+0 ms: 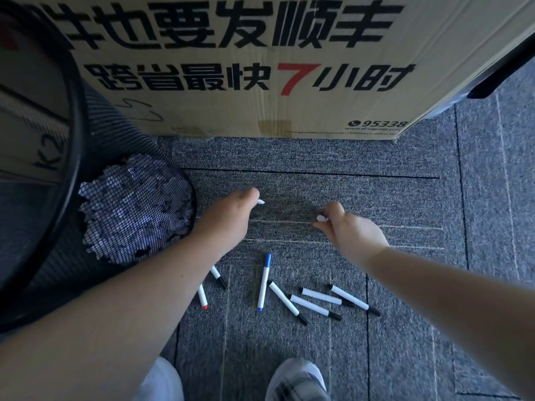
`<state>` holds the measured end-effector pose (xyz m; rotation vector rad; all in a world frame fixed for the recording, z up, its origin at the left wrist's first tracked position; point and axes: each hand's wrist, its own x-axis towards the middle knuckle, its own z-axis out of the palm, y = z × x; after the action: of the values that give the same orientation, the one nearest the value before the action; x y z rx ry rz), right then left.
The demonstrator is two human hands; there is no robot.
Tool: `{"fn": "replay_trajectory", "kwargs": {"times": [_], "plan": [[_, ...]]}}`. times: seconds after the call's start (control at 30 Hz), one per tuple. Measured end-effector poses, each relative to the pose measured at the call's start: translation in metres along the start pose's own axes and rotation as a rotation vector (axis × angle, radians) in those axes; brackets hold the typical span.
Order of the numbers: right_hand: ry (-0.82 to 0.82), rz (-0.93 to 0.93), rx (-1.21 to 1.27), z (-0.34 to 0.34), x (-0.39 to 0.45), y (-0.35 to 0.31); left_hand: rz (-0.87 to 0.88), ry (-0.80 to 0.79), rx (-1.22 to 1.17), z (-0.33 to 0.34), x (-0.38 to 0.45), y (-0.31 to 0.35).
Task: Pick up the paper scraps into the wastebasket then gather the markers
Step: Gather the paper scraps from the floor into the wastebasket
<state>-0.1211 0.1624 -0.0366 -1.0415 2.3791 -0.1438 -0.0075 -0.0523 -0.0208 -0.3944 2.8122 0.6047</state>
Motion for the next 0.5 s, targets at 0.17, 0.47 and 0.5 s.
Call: {"fn": "replay_trajectory", "kwargs": {"times": [0.17, 0.47, 0.5], "plan": [[-0.023, 0.061, 0.034, 0.0, -0.001, 0.002, -0.009, -0.016, 0.006, -0.001, 0.0, 0.003], [-0.167, 0.013, -0.047, -0.018, 0.004, 0.003, -0.036, -0.07, 0.011, -0.022, 0.007, 0.014], [-0.161, 0.006, -0.059, -0.024, 0.004, 0.002, -0.031, -0.082, 0.014, -0.027, 0.008, 0.017]]}}
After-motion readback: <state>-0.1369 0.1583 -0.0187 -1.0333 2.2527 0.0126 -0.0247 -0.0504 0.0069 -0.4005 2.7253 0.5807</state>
